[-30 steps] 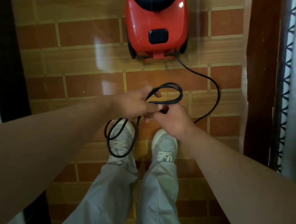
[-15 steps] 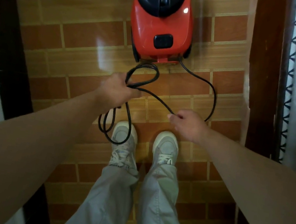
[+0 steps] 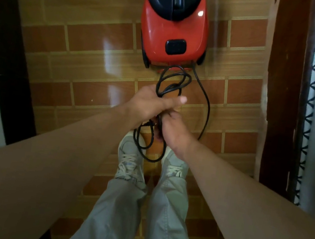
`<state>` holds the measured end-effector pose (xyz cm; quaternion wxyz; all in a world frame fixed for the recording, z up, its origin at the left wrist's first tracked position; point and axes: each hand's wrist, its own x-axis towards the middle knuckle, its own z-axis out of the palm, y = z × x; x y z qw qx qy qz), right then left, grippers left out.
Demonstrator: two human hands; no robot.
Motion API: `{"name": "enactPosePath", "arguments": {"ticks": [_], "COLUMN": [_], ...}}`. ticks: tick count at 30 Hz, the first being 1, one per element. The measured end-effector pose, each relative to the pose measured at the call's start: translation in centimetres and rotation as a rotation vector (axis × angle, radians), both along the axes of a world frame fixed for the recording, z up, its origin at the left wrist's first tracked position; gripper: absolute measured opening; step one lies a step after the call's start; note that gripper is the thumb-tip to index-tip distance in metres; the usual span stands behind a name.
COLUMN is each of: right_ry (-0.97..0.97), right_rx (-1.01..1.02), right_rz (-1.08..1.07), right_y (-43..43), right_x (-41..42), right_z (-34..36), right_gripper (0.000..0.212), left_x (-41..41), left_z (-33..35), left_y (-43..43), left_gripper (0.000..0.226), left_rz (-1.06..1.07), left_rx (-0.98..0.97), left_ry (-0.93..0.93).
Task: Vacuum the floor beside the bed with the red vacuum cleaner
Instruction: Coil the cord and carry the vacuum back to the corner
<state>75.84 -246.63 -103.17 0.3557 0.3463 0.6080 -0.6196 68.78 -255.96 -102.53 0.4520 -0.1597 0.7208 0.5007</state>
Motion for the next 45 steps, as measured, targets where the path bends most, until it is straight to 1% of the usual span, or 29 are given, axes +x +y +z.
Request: {"name": "enactPosePath", "arguments": {"ticks": [2,3,5,7,9,11,13,15,16,17,18,21,23,25,27,28,29,30,32,33,35,36,37,39,40,43,45], "right_ry": [0.021,0.03,0.038,0.04,0.049,0.062,0.042,-0.007,-0.031,-0.049,-0.069,-0.088,-0.049,0.022,0.13,0.171,0.188,0.18,0.129,0.088,-0.014,-0.056,-0.072,-0.093,-0.112,-0.126,-0.071], "right_rx": [0.018,0.018,0.026,0.05,0.093,0.169,0.251,0.386,0.44,0.46,0.438,0.285,0.235,0.235,0.278,0.294,0.308,0.333,0.393,0.415,0.398,0.372,0.351,0.328,0.326,0.409,0.464], "right_rz": [0.082,0.122,0.217,0.327,0.468,0.659,0.856,1.058,1.114,1.117,1.082,0.874,0.809,0.894,0.99,1.001,1.018,1.055,1.103,1.12,1.102,1.049,0.981,0.873,0.865,0.948,0.897], "right_y": [-0.2,-0.1,0.3,1.0,2.0,3.3,5.1,6.9,7.6,7.9,7.9,6.7,5.4,4.2,3.5,3.6,3.9,4.4,5.8,6.7,8.1,8.7,9.3,10.4,10.8,11.4,11.5], "right_x": [0.1,0.2,0.3,0.5,1.0,1.6,2.5,3.6,4.1,4.4,4.6,4.7,4.7,4.7,4.4,3.9,3.3,2.7,1.5,1.0,0.0,-0.6,-1.2,-2.5,-3.0,-4.0,-4.7], "right_z": [0.0,-0.1,0.3,0.7,0.4,-0.3,-1.5,-2.9,-3.5,-3.7,-3.8,-3.1,-2.4,-2.2,-2.0,-2.0,-2.0,-1.9,-2.2,-2.4,-2.4,-2.2,-2.1,-1.9,-1.8,-1.9,-2.0], "right_gripper": [0.023,0.024,0.03,0.034,0.028,0.022,0.025,0.021,0.022,0.025,0.027,0.031,0.037,0.041,0.043,0.043,0.041,0.038,0.022,0.021,0.048,0.057,0.061,0.064,0.066,0.075,0.068], "left_x": [-0.3,-0.4,-0.7,-0.7,-0.7,-0.9,-1.5,-2.2,-2.5,-2.7,-2.8,-2.7,-2.4,-2.0,-1.6,-1.5,-1.4,-1.4,-1.4,-1.4,-1.3,-1.2,-1.2,-1.3,-1.5,-2.1,-2.4], "left_z": [-0.4,-0.6,-1.1,-1.4,-1.5,-1.7,-1.8,-2.0,-2.0,-2.1,-2.3,-2.5,-2.5,-2.2,-2.2,-2.1,-2.0,-2.0,-1.8,-1.6,-1.4,-1.5,-1.6,-1.9,-2.1,-2.7,-2.9], "left_y": [0.2,0.2,-0.1,-0.8,-1.6,-2.7,-4.0,-5.2,-5.6,-6.0,-6.1,-5.7,-4.7,-3.3,-1.8,-1.1,-0.5,0.0,0.6,0.8,1.1,1.1,1.1,0.9,0.8,0.4,0.1], "left_gripper": [0.031,0.027,0.015,0.01,0.013,0.017,0.024,0.035,0.039,0.042,0.045,0.048,0.045,0.038,0.024,0.017,0.016,0.017,0.022,0.024,0.025,0.026,0.028,0.028,0.027,0.025,0.025], "left_rz": [-0.1,-0.13,-0.125,-0.083,-0.026,0.024,0.053,0.046,0.04,0.039,0.041,0.076,0.101,0.079,0.062,0.084,0.126,0.171,0.231,0.238,0.223,0.216,0.215,0.231,0.239,0.263,0.277], "left_rx": [-0.065,-0.096,-0.098,-0.075,-0.053,-0.032,-0.028,-0.055,-0.073,-0.095,-0.114,-0.123,-0.118,-0.138,-0.178,-0.183,-0.178,-0.167,-0.13,-0.095,-0.016,0.015,0.034,0.02,0.0,-0.01,0.019], "left_ry": [0.012,0.035,0.067,0.046,-0.005,-0.064,-0.097,-0.097,-0.094,-0.087,-0.075,-0.013,0.035,0.065,0.098,0.096,0.083,0.06,-0.013,-0.054,-0.12,-0.136,-0.146,-0.145,-0.134,-0.111,-0.095]}}
